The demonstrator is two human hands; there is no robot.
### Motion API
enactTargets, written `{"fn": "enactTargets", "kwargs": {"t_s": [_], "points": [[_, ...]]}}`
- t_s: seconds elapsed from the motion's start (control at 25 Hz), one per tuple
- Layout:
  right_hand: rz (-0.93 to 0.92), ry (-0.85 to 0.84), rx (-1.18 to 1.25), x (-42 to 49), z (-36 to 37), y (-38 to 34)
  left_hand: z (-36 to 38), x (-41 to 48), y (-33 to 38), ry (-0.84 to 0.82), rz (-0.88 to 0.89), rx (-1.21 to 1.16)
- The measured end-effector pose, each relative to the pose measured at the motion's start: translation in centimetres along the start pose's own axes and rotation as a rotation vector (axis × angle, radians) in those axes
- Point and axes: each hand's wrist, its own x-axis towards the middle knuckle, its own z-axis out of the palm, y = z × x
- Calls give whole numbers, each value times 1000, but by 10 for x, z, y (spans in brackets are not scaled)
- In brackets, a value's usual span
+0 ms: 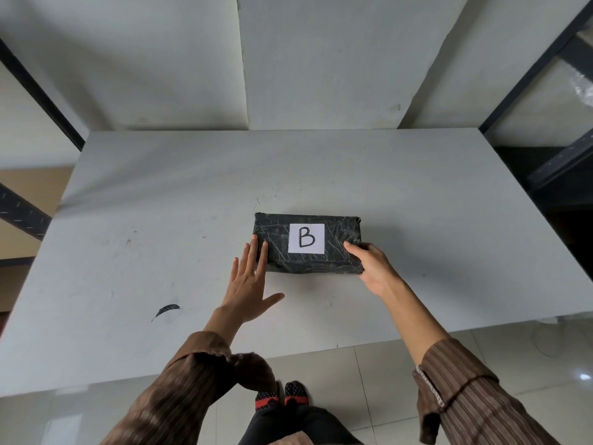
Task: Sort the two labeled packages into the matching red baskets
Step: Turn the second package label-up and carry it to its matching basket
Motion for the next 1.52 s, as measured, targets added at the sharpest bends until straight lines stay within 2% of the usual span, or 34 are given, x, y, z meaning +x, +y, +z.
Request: {"fn": "enactTargets", "kwargs": {"t_s": [0.12,0.4,0.72,1.08,1.52], "points": [[18,-31,83,-6,3,4,-1,-3,-6,15,-1,-10],[-11,39,165,-26,17,19,-9,-23,-22,96,50,-89],[-62,-16,141,-70,26,45,-20,-81,-30,224,-85,-345],[-100,-204,147,-155,27,95,-4,-194,-3,452,-271,-535],[-83,-473,44,-275,80,163,-2,-389,-7,708,-447,-547]]}}
